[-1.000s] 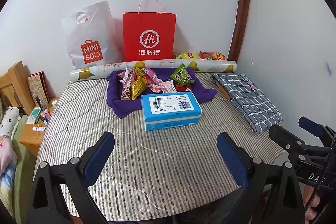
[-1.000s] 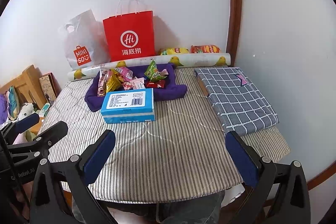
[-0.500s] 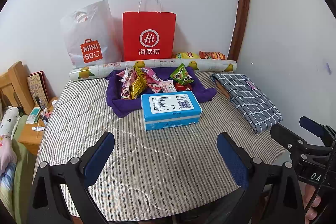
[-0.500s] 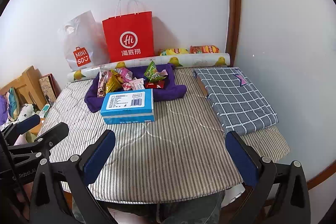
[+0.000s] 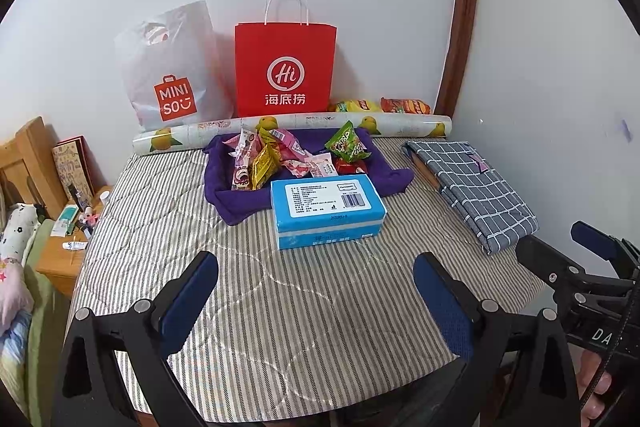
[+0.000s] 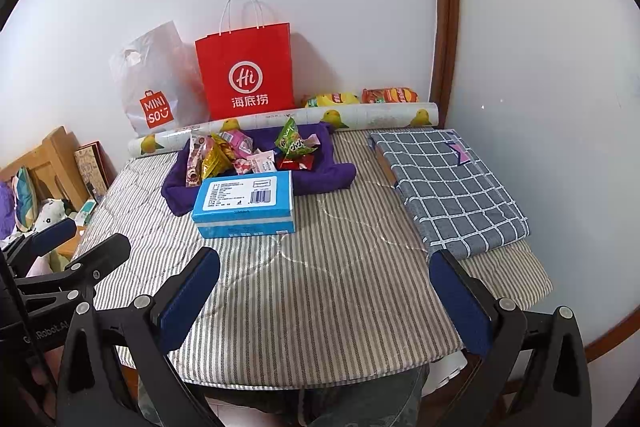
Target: Organize snacks
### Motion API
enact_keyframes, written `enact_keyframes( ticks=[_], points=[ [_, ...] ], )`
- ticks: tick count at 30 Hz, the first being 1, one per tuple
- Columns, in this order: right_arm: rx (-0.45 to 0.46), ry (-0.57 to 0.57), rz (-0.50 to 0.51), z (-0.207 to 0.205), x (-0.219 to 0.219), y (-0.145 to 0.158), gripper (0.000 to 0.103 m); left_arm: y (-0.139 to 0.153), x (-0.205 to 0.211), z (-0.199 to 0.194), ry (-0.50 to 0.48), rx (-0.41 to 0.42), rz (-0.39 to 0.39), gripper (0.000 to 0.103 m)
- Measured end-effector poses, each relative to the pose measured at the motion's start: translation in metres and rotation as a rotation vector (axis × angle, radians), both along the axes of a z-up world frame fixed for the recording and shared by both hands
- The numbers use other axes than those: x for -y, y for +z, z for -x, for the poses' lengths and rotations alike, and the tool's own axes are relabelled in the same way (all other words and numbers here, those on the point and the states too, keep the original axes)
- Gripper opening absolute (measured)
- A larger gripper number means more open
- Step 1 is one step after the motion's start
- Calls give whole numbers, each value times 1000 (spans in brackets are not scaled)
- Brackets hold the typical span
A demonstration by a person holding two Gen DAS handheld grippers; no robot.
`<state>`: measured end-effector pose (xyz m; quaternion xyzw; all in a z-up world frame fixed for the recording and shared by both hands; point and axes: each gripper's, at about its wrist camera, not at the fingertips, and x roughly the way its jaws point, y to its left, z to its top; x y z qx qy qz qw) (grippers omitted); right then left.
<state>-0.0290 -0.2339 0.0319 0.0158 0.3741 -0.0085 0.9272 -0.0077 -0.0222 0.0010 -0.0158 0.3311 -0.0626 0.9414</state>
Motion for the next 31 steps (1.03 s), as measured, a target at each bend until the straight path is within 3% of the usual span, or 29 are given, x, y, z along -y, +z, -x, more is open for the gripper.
enact_keyframes(
  ticks=[31],
  points=[
    [16, 27, -29, -6, -8, -5, 103, 0, -11, -14, 4, 8, 13, 99]
  ],
)
